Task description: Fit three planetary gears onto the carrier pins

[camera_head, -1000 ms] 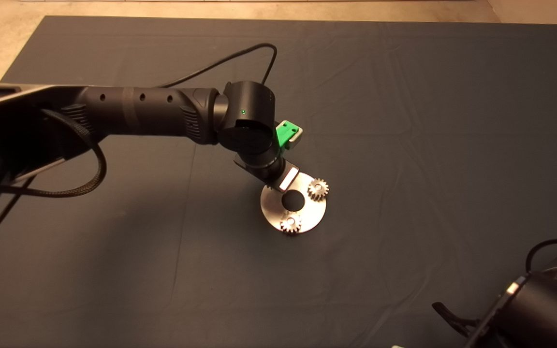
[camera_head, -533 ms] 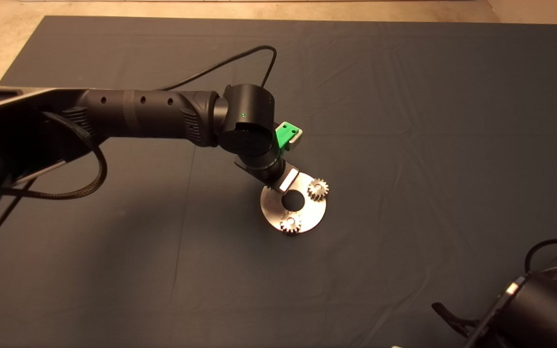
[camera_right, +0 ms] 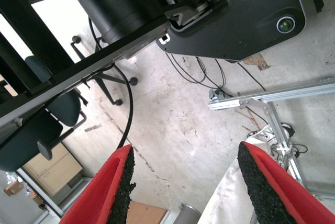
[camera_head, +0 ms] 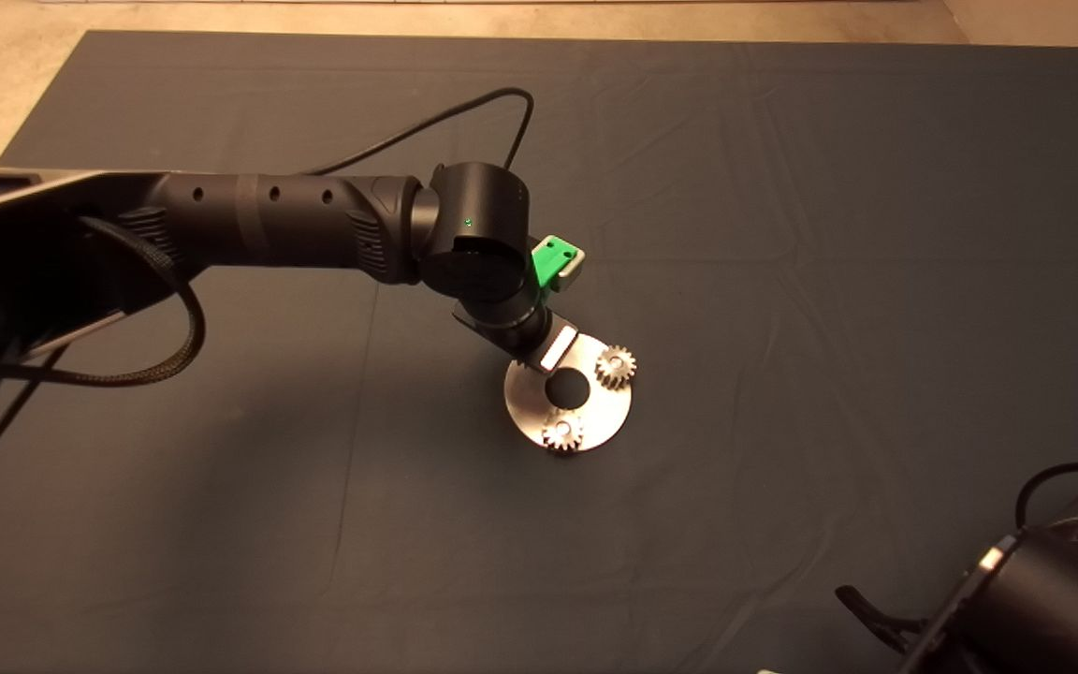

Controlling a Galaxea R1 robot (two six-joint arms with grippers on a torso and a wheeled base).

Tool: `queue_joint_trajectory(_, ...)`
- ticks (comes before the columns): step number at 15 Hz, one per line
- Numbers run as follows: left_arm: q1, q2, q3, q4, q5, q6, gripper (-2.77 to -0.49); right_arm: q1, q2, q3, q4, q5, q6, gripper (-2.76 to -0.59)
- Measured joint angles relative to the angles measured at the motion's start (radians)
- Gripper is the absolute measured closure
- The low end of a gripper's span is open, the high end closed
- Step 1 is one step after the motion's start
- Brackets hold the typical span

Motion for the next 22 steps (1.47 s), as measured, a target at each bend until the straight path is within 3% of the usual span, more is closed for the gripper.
queue_joint_trajectory(4,0.0,-0.002,0.0,-0.001,0.0,0.0,-1.03,0.0,0.002,0.0,0.0,0.0,0.0,-1.45)
queue_joint_trajectory(10,-0.003,-0.01,0.0,0.0,0.007,0.0,-1.44,0.0,0.002,0.0,0.001,0.0,0.003,-1.45)
queue_joint_trajectory(13,-0.003,-0.016,0.0,-0.008,0.012,0.0,-1.46,0.0,0.002,0.0,0.008,0.0,0.003,-1.45)
queue_joint_trajectory(14,-0.004,-0.018,0.0,-0.026,0.012,0.0,-1.46,0.003,0.003,0.0,0.013,0.0,0.003,-1.45)
queue_joint_trajectory(16,-0.027,-0.018,0.003,-0.117,0.015,0.006,-1.46,0.021,0.004,0.0,0.021,0.0,0.003,-1.45)
queue_joint_trajectory(17,-0.056,-0.018,0.014,-0.154,0.02,0.009,-1.46,0.037,0.007,0.0,0.026,0.0,0.003,-1.45)
queue_joint_trajectory(18,-0.1,-0.019,0.045,-0.177,0.024,0.013,-1.46,0.063,0.009,0.0,0.031,0.0,0.003,-1.45)
queue_joint_trajectory(19,-0.129,-0.018,0.079,-0.183,0.027,0.013,-1.46,0.096,0.014,0.0,0.04,0.0,0.003,-1.45)
queue_joint_trajectory(20,-0.134,-0.018,0.116,-0.194,0.033,0.012,-1.46,0.139,0.025,-0.003,0.052,0.0,0.003,-1.45)
queue_joint_trajectory(22,-0.112,-0.016,0.187,-0.228,0.05,-0.022,-1.46,0.258,0.046,-0.035,0.081,-0.001,0.004,-1.45)
